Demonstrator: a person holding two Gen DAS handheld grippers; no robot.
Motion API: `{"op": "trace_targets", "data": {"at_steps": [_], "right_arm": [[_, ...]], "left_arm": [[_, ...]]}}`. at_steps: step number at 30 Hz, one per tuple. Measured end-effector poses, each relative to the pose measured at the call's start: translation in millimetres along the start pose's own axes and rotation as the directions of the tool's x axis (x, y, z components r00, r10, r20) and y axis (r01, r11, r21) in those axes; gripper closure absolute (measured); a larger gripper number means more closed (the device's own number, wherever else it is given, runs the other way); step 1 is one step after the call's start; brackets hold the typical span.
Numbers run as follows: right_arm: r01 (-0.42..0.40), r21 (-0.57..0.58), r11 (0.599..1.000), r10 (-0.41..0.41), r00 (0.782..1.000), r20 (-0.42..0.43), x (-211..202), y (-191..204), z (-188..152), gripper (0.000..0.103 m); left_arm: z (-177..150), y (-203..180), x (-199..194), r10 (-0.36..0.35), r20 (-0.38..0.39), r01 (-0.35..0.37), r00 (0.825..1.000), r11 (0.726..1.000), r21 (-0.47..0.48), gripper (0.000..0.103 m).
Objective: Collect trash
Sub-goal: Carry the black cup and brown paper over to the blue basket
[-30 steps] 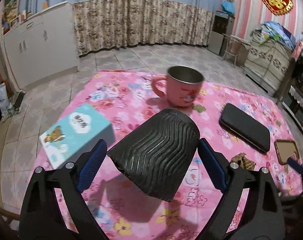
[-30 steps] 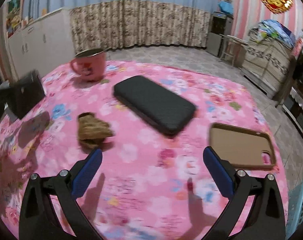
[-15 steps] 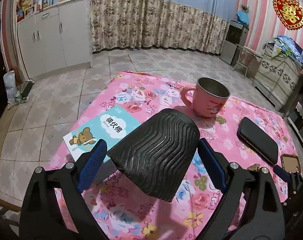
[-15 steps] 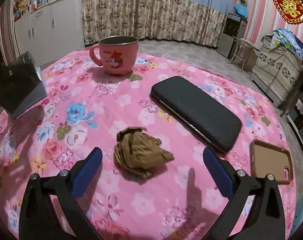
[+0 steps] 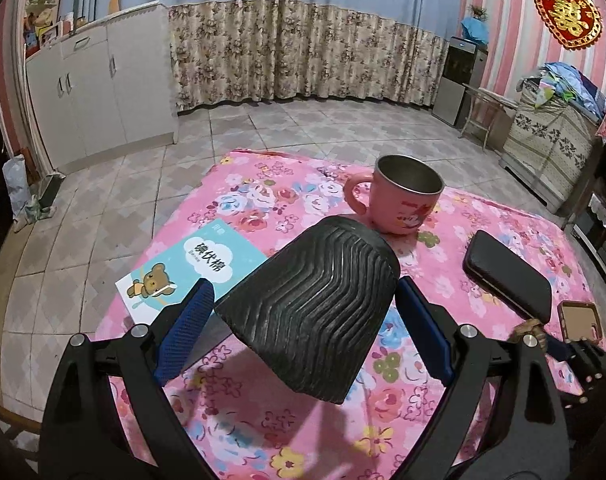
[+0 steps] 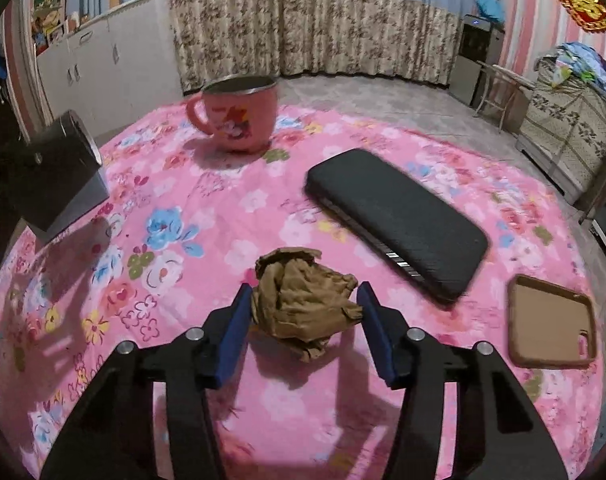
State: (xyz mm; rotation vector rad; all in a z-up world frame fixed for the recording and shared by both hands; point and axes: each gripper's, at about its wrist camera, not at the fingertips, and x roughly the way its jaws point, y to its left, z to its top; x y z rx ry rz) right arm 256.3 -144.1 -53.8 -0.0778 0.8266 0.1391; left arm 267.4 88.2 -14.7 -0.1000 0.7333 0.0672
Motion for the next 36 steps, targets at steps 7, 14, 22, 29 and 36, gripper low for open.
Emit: {"op": "trace_targets", "data": {"at_steps": [7,14,22,29,36], "right_arm": [[0.052,0.041,0.998,-0.054,0.997,0.052,-29,-36,-3,0.05],[0.112,0.075,0.991,-0.118,0.99,0.083,-55,-73,-18,0.05],[0.147,0.132,0.98,-0.159,0.983,0.089,-77,-113,-33,0.05],[0.17,0.149,0.974,-0.186,0.978,0.099,-113,-145,-48,0.05],[0.186,0.169,0.968,-0.206,0.972,0.111,-151,-175,-67,0.05]], "left_arm": [[-1,-20,-7,-0.028,0.018,0.027,0.999,0.999,0.034,0.014],[-7,-43,-15,-0.067,0.031,0.065,0.997,0.995,0.071,0.014],[-18,-78,-22,-0.092,0.027,0.088,0.995,0.988,0.124,0.014],[-37,-118,-47,-0.132,0.054,0.119,0.99,0.973,0.197,0.014],[-51,-153,-76,-0.198,0.055,0.187,0.979,0.968,0.168,0.014]]}}
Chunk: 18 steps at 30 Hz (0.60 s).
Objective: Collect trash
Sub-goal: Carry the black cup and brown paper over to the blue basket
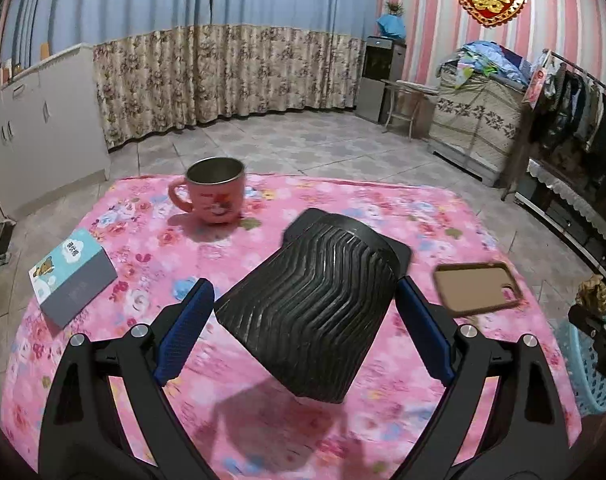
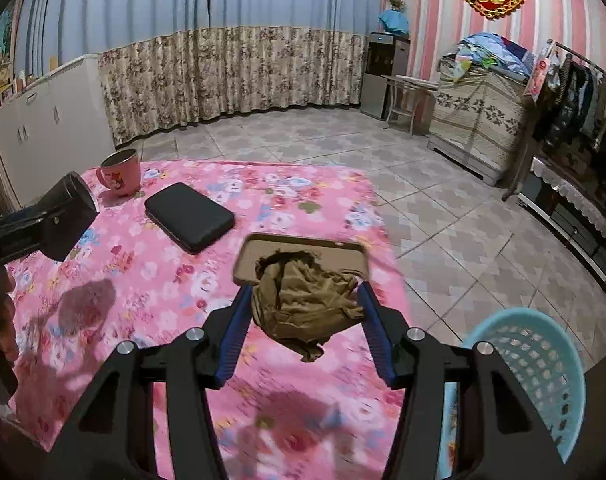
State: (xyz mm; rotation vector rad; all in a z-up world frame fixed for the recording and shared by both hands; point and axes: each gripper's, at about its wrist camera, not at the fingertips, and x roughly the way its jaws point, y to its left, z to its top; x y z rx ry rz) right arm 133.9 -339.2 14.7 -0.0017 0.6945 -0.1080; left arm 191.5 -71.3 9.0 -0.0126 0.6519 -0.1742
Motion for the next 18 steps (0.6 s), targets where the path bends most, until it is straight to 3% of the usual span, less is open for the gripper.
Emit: {"op": "trace_targets", "data": {"at_steps": [12,18], "right_arm": [[0.051,0.079,0.996,-0.052,0.998,0.018,-37,-67,-29,0.05],[0.113,0.152,0.982,-0.118,0.993,0.028,-59,-116,-43,0.05]], "left_arm": [[-9,-78,-34,-0.041,0.008,0.04,0.999,0.996,0.082,0.014],[-12,-128,-39,-0.106,0.01,0.104,0.994,0.986,0.129,0.014]]}}
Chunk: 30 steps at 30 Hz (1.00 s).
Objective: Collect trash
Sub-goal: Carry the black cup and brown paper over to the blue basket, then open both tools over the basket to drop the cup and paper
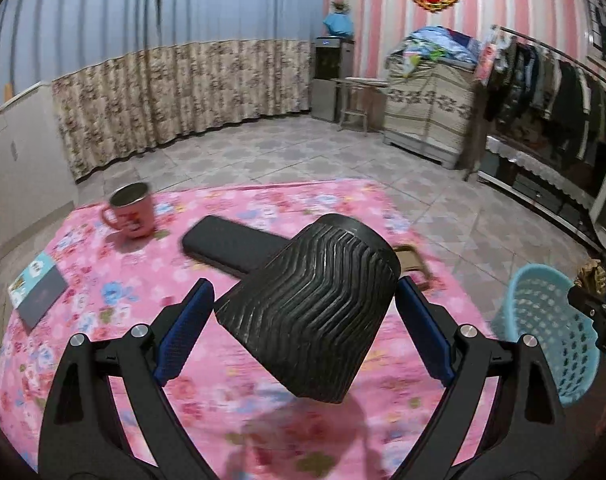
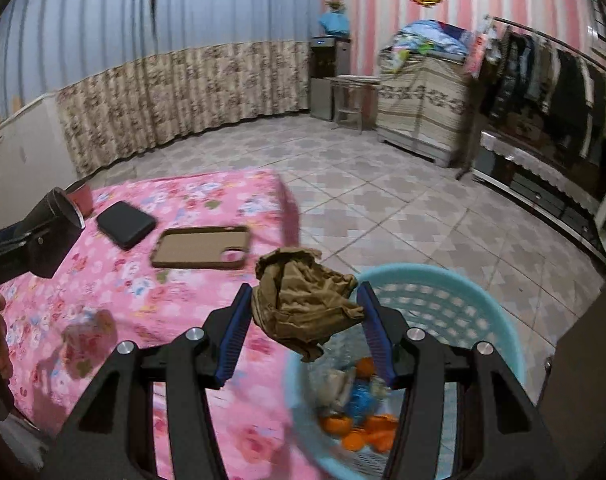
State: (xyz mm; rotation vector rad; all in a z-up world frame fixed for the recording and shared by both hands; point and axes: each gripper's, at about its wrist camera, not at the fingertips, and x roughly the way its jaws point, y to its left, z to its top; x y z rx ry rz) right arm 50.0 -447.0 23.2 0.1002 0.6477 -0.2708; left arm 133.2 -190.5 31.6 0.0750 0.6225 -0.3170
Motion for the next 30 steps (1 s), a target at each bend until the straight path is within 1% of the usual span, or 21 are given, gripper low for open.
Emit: {"op": "trace_targets", "data": {"at_steps": [7,11,13,19,25,27,30], "right_arm": [[0.105,0.068,0.992,-0.104,0.994,-0.016,-9,-57,-14,0.05],[0.143,0.111,0.984,-0.139,0.99,-0.038,-4,-87,-25,0.05],[0.155,0.121,0.981,-0.15,0.988,-0.046,-1,-95,-28,0.05],[0.174,0.166,0.971,-0.165,0.984,-0.064,5,-122,-43,0.05],[0.193,0.196,0.961,-0.181,0.98,-0.076,6,-139,-50,0.05],[0.198,0.203,0.959,-0.186,0.98,-0.077,5,-144,-51,0.05],[0.201,0.216,0.955,-0.189,0.979,-0.075,4,-150,-52,0.05]], "left_arm": [[-4,-75,12,-0.11,-0.002,0.11,0.994,0.992,0.066,0.014],[-10,-112,18,-0.156,-0.011,0.156,0.988,0.981,0.111,0.014],[-14,-134,20,-0.185,-0.014,0.185,0.983,0.973,0.139,0.014],[-25,-176,28,-0.247,-0.044,0.251,0.968,0.949,0.192,0.014],[-28,-213,36,-0.298,-0.067,0.305,0.952,0.928,0.213,0.014],[-28,-220,39,-0.309,-0.071,0.317,0.949,0.924,0.215,0.014],[-26,-232,42,-0.337,-0.085,0.348,0.938,0.912,0.216,0.014]]}}
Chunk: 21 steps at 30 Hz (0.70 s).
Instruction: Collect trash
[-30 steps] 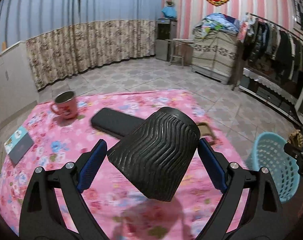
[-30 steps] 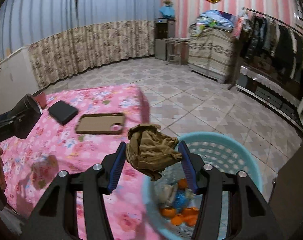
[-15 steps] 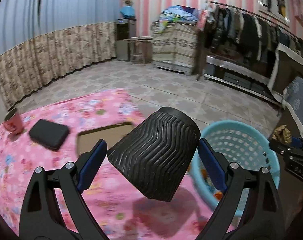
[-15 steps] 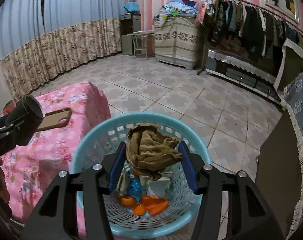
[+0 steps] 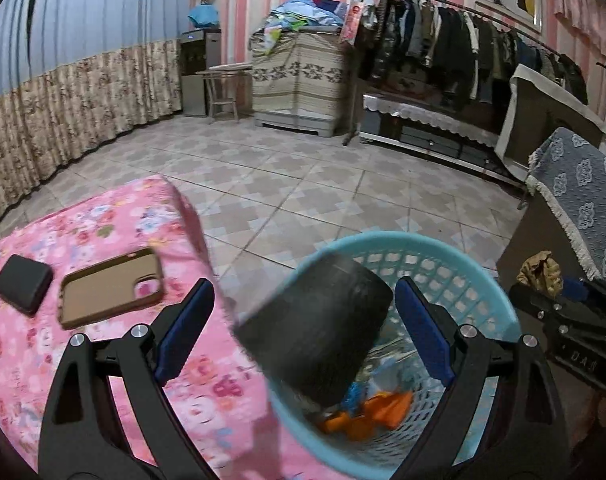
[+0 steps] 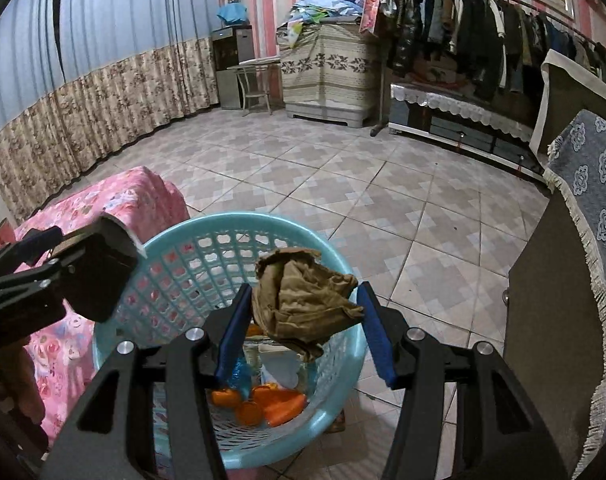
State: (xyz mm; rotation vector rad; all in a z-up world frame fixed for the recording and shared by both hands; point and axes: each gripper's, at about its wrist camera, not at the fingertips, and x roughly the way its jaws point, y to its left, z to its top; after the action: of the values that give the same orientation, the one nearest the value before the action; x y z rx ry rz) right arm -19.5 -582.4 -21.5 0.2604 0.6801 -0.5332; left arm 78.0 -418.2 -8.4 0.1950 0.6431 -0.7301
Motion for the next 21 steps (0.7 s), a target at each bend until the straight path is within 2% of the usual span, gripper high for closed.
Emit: {"op": "trace_targets", "data": {"at_steps": [3,7,12,17,20,21], "right_arm": [[-0.004,0.011,1.0,0.004,1.0,-0.008,3,-3,-1,0.05],[-0.008,0.015,1.0,0.008,1.0,-0.017,7,-1,-3,0.05],[-0.019,0.012,1.0,0.019,1.0,-0.021,11,6,-6,0.049],[-0.032,-0.003,0.999,0.032,0.999,-0.021,14,18,-4,0.049],[-0.041,-0.01,0.999,0.041,0.999,-0.019,17,27,-2,0.047],[-0.04,-0.015,0.999,0.04,0.999,-0.015,18,31,-2,0.042]], "left_arm": [[4,-9,6,0.003,0.002,-0.003,1.0,1.0,0.023,0.014],[6,-2,1,0.009,0.007,-0.009,1.0,1.0,0.008,0.014],[5,24,-12,0.064,0.016,-0.063,0.998,0.998,-0.027,0.007],[2,49,-31,0.115,0.038,-0.113,0.993,0.992,-0.048,0.006],[0,60,-42,0.147,0.05,-0.145,0.988,0.989,-0.043,0.006],[-1,65,-46,0.156,0.053,-0.154,0.986,0.987,-0.043,0.006]]}}
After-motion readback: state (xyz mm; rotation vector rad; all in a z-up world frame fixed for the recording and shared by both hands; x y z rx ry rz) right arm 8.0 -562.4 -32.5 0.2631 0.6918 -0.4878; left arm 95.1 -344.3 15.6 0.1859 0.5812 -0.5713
